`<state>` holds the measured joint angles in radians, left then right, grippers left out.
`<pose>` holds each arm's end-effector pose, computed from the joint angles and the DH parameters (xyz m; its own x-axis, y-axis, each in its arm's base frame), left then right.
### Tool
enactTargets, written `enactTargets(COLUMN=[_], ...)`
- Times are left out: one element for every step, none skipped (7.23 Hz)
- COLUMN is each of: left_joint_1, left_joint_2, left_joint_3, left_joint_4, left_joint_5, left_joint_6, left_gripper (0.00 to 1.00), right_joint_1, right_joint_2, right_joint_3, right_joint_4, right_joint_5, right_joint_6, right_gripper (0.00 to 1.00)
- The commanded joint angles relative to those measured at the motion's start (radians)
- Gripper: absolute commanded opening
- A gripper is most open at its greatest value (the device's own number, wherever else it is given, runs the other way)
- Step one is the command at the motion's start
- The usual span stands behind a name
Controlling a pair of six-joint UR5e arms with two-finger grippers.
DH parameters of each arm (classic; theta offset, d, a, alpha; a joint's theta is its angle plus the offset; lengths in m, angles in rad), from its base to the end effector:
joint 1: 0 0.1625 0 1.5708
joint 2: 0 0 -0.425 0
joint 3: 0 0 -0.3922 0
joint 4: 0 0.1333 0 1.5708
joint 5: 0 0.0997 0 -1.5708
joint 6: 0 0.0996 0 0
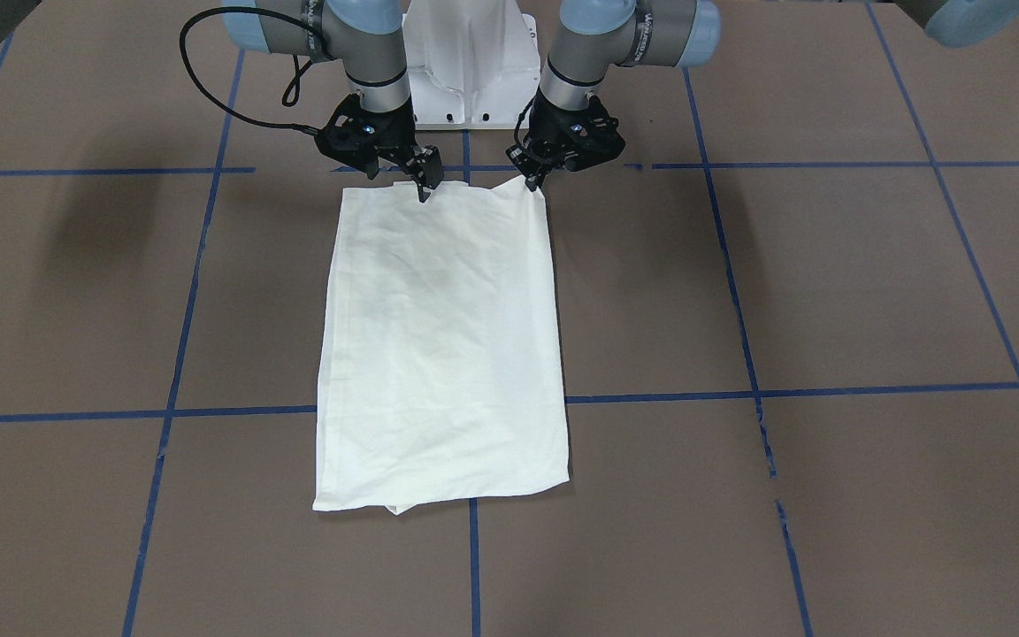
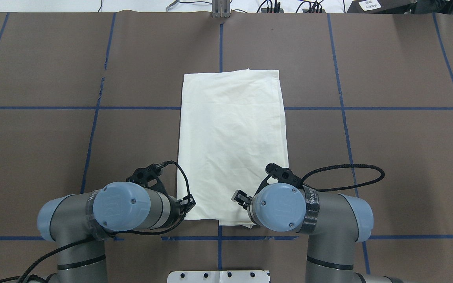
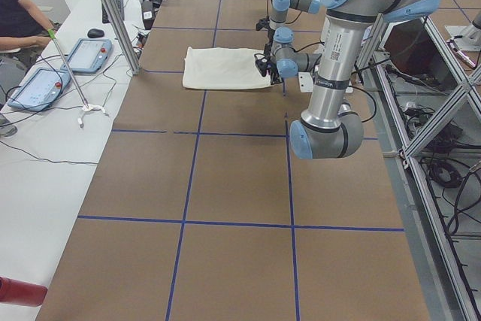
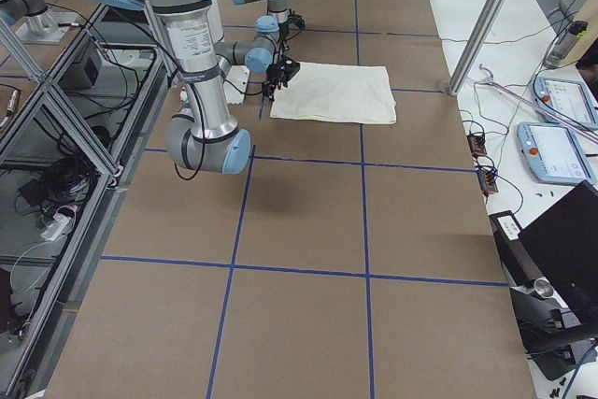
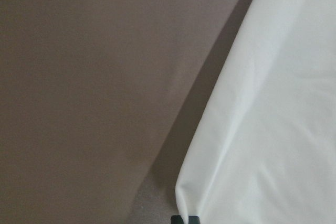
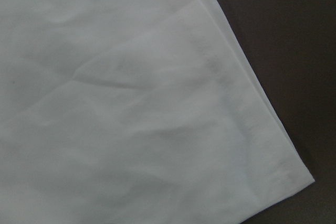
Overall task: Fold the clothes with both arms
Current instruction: 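Grasp the near corners of the folded shirt with both grippers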
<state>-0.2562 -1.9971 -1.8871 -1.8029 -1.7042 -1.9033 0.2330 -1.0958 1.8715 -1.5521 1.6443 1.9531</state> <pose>0.5523 -0.2688 0.2572 0.4661 -0.4565 -0.7578 0.3140 0.8862 -0.3407 -0.5694 -0.2646 0.2643 0.5657 0.5166 0.6427 -0.4207 0.8512 -0.3139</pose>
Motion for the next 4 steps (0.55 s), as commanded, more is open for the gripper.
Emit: enactTargets(left_joint_1=[0.0, 0.0, 0.0, 0.0], left_joint_2=[-0.002, -0.002, -0.002, -0.002], left_joint_3=[0.0, -0.001, -0.001, -0.001], left_joint_4=[0.0, -0.001, 0.0, -0.001], left_joint_5=[0.0, 0.0, 0.0, 0.0], left_joint_6=[0.001, 0.0, 0.0, 0.0], left_gripper=[0.0, 0.0, 0.0, 0.0], right_joint_1=[0.0, -0.004, -0.01, -0.015], right_joint_2=[-0.007, -0.01, -0.018, -0.024], right_joint_3=[-0.017, -0.02, -0.021, -0.023], right_joint_4=[0.026, 0.024, 0.024, 0.023], right_joint_5=[0.002, 0.002, 0.002, 0.0], right_joint_6=[0.004, 0.004, 0.006, 0.006], right_gripper=[1.0, 1.0, 1.0, 1.0])
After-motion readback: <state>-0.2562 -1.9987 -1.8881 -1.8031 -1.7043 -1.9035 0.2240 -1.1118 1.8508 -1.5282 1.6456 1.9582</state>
